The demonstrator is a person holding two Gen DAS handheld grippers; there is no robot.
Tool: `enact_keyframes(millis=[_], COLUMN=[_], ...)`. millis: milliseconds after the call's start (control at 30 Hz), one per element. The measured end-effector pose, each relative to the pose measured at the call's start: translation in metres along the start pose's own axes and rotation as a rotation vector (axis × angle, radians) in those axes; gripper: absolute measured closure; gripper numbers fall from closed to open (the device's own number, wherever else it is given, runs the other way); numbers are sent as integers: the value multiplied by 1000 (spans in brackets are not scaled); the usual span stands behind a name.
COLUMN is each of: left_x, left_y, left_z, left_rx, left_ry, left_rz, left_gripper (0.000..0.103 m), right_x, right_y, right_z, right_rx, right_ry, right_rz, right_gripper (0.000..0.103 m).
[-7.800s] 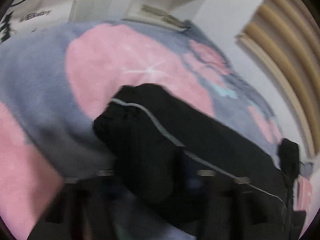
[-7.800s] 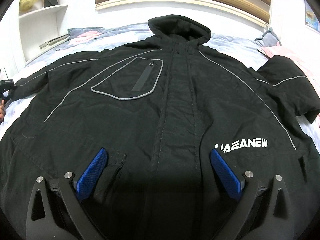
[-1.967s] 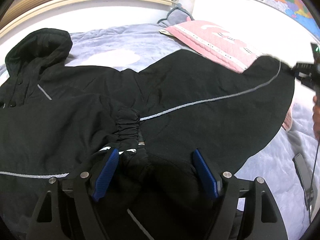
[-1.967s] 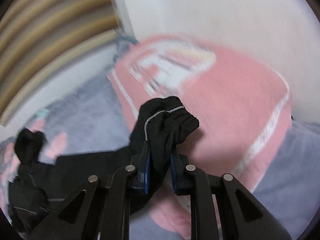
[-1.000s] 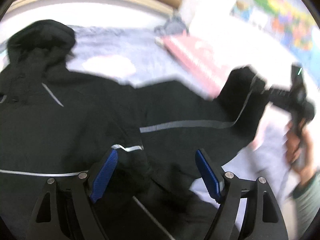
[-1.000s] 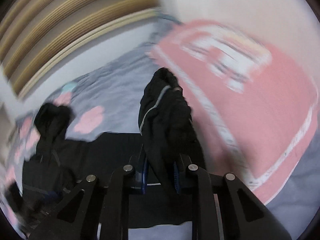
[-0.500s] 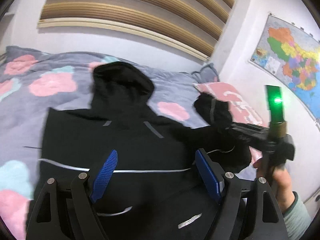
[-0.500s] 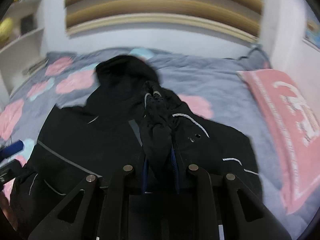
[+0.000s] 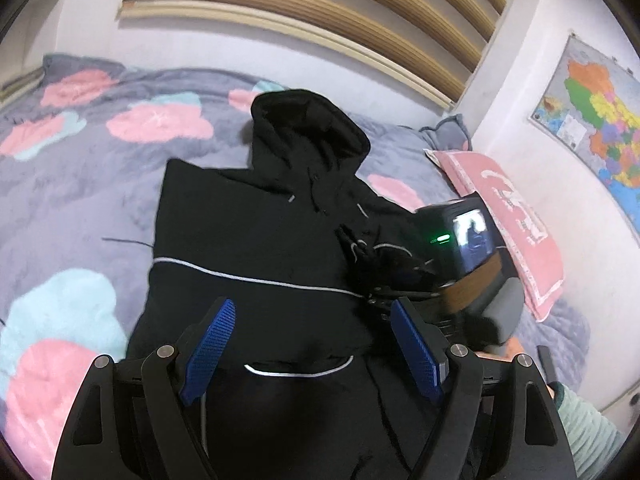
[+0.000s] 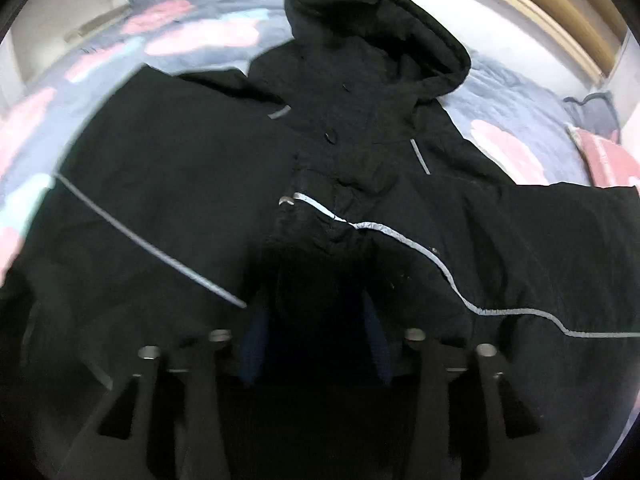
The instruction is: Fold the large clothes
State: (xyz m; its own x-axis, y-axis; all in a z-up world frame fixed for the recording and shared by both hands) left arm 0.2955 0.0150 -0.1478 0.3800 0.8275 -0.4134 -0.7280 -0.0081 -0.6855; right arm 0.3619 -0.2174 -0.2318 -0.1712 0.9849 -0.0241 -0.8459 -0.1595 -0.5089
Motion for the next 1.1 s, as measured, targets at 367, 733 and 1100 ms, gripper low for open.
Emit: enact_keyframes(millis=[367, 733, 1100], left_x=[-34, -51, -8], left_y=[-10, -14, -59], left_z=[-81, -186, -67], left_rx=[119, 171, -51], left_ry=[180, 103, 91], left_rz=[115, 152, 116], left_gripper=[22, 58, 86], right_x=[-75, -126, -132], right_y=[61, 121, 87], right_z=[144, 126, 133], right_rx=[-291, -215, -234], right_ry=[-53, -24, 63], right_rz=[-179, -280, -293], right_gripper=[28, 28, 28])
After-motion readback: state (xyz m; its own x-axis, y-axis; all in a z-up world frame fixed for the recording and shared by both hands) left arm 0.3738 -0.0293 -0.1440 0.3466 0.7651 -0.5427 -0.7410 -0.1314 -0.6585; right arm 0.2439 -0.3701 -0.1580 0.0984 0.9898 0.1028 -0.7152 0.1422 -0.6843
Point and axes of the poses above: each gripper's, at about its wrist camera, not at the fingertips, and z roughly against the way its jaws point, x to its left, y to its underside, the point moved 4 cm from there along -z, roughly the way its jaws point, and after that the axes turned 1 degree about -x, right-handed, at the moved point
